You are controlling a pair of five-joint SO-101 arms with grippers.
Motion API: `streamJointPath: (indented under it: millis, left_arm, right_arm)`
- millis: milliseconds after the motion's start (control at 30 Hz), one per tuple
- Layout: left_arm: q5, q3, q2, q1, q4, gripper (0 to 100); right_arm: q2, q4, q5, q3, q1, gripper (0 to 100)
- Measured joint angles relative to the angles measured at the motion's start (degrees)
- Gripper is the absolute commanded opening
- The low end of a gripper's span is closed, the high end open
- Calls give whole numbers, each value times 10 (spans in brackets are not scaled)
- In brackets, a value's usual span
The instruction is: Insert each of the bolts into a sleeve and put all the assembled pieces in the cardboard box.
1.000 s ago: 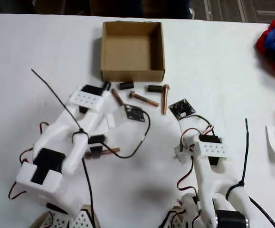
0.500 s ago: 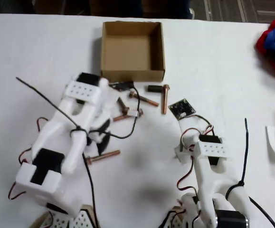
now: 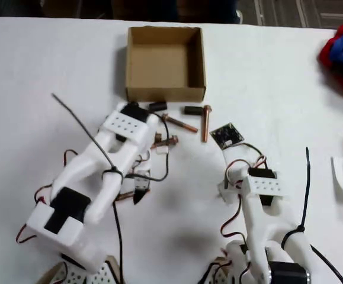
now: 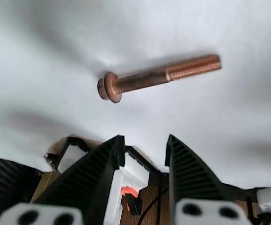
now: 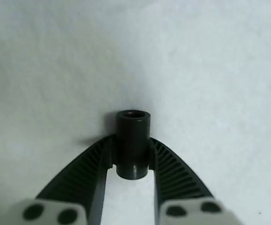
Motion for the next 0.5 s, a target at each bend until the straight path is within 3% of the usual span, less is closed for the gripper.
streamJointPath:
  millis: [200,500]
  left_arm:
    - [0,62,0,0,-14,158]
    - [0,98,-1,0,-119,158]
  right_arm:
    - [0,0,0,0,0,21]
    - [0,0,0,0,0,21]
